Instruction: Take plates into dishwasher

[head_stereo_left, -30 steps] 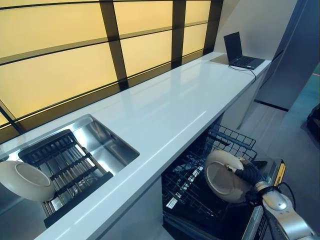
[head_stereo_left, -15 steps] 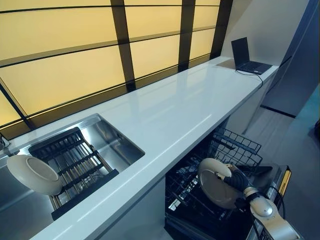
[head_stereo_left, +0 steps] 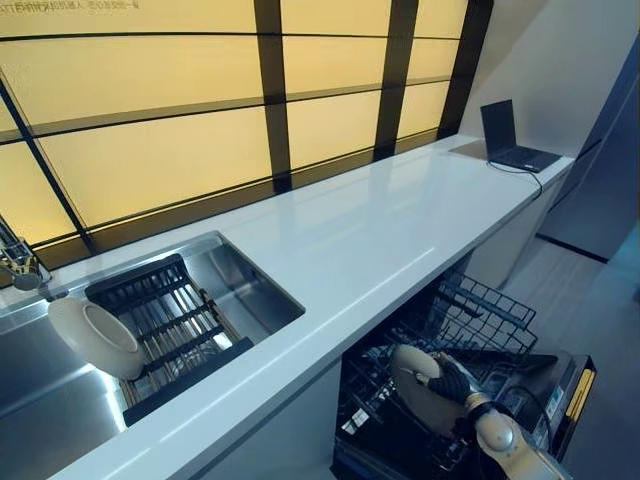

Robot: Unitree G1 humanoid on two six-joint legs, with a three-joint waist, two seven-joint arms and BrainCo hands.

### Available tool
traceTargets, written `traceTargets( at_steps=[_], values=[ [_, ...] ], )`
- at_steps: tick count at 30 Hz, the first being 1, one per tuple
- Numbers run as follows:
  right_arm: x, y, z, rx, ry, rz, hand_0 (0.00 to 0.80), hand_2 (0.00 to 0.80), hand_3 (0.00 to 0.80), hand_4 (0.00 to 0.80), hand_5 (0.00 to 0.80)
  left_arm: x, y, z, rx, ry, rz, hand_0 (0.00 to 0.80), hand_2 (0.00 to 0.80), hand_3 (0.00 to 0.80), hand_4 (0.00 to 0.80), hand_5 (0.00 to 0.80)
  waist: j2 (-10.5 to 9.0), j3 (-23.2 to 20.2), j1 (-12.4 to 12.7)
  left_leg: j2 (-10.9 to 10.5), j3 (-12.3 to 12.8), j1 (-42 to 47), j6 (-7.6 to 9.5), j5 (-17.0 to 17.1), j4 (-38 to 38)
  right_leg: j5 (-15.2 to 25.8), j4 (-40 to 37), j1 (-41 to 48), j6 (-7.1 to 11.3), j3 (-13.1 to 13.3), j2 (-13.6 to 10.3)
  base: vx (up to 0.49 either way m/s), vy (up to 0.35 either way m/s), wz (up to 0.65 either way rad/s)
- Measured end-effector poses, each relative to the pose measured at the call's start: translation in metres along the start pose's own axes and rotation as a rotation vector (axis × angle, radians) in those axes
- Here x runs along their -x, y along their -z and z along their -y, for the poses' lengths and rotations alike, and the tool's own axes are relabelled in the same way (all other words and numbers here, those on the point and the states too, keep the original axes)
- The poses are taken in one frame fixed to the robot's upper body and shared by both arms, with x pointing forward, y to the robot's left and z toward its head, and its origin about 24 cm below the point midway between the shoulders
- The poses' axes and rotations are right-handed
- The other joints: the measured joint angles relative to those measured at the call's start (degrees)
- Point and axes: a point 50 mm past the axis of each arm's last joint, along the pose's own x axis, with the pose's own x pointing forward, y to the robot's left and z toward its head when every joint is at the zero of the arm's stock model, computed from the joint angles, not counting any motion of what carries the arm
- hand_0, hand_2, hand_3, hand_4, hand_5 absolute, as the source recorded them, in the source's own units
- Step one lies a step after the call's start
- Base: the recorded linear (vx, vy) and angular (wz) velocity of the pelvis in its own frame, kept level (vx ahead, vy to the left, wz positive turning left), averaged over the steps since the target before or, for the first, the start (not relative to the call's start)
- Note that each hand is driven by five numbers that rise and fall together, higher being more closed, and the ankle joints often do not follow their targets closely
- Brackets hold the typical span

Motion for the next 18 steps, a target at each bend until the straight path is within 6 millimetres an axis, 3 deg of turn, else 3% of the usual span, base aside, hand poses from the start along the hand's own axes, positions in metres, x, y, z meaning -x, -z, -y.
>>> traceTargets(
  at_steps=[9, 18],
  values=[
    [-0.008, 0.005, -0.010, 0.211, -0.034, 0.002, 0.800, 0.800, 0.800, 0.800, 0.800, 0.000, -0.002, 0.001, -0.028, 0.019, 0.002, 0.000, 0.000, 0.000, 0.000, 0.000, 0.51, -0.43, 1.35, -0.16, -1.41, -0.98, -0.25, 0.16, 0.29, -0.11, -0.01, -0.18, -0.01, -1.01, 0.01, -0.003, -0.006, 0.05],
    [-0.015, 0.007, -0.016, 0.314, -0.078, -0.006, 0.800, 0.800, 0.800, 0.800, 0.800, -0.002, -0.008, -0.002, -0.042, 0.028, 0.015, 0.000, 0.000, 0.000, 0.000, 0.000, 0.51, -0.42, 3.04, -0.40, -2.84, -2.67, -0.24, 0.16, 0.88, -0.25, -0.02, -0.84, 0.06, -1.62, 0.00, -0.010, -0.011, 0.06]
  ],
)
